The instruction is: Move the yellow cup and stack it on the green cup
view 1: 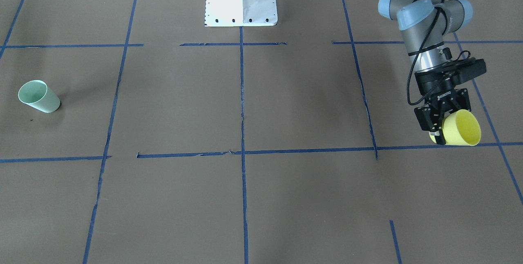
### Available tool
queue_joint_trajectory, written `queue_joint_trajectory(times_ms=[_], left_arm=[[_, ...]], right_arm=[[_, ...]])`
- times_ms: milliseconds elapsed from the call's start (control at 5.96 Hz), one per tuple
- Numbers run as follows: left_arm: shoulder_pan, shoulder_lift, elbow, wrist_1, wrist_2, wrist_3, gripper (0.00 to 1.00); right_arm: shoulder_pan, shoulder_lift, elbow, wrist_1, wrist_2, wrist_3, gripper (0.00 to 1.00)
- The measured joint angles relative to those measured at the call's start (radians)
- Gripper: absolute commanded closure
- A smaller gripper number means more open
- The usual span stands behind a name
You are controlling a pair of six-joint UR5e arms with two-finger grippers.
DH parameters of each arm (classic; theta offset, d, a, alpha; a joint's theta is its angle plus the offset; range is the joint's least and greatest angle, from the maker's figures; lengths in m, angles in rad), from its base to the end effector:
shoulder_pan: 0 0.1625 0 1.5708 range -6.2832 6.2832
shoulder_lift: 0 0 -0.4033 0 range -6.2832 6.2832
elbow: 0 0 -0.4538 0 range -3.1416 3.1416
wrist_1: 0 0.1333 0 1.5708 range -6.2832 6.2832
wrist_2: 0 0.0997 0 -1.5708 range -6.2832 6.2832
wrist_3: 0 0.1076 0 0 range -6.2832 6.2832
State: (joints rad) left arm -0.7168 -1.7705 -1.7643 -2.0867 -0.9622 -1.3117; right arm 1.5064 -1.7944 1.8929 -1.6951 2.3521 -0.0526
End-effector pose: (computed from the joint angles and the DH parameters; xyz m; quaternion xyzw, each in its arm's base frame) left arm 0.3470 -0.5608 0.3595 0.4342 0.2438 -0.3226 0.8050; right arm 0.0278 -0.4626 0.5901 -0.0142 -0.3807 -0.0492 0.9233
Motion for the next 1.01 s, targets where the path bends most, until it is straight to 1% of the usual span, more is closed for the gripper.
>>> queue_joint_trajectory(times_ms=[168, 336, 503, 671, 839, 1007], left_arm=[[0.025, -0.090, 0.004, -0.006, -0.005, 0.130, 0.77], [0.067, -0.191, 0.025, -0.015, -0.018, 0.192, 0.79], [0.098, -0.292, 0.070, -0.026, -0.044, 0.220, 0.79], [0.118, -0.372, 0.122, -0.064, -0.084, 0.280, 0.79], [0.134, -0.419, 0.171, -0.171, -0.144, 0.365, 0.78], [0.152, -0.441, 0.233, -0.326, -0.219, 0.437, 0.78]], right_arm=[[-0.001, 0.001, 0.001, 0.000, 0.003, -0.001, 0.00], [-0.001, 0.007, 0.003, 0.001, 0.008, -0.004, 0.00], [-0.012, 0.029, 0.005, 0.001, 0.017, -0.003, 0.00], [-0.034, 0.062, 0.007, 0.000, 0.030, -0.001, 0.00], [-0.048, 0.101, 0.008, -0.002, 0.043, 0.005, 0.00], [-0.060, 0.155, 0.008, -0.003, 0.063, 0.054, 0.00]])
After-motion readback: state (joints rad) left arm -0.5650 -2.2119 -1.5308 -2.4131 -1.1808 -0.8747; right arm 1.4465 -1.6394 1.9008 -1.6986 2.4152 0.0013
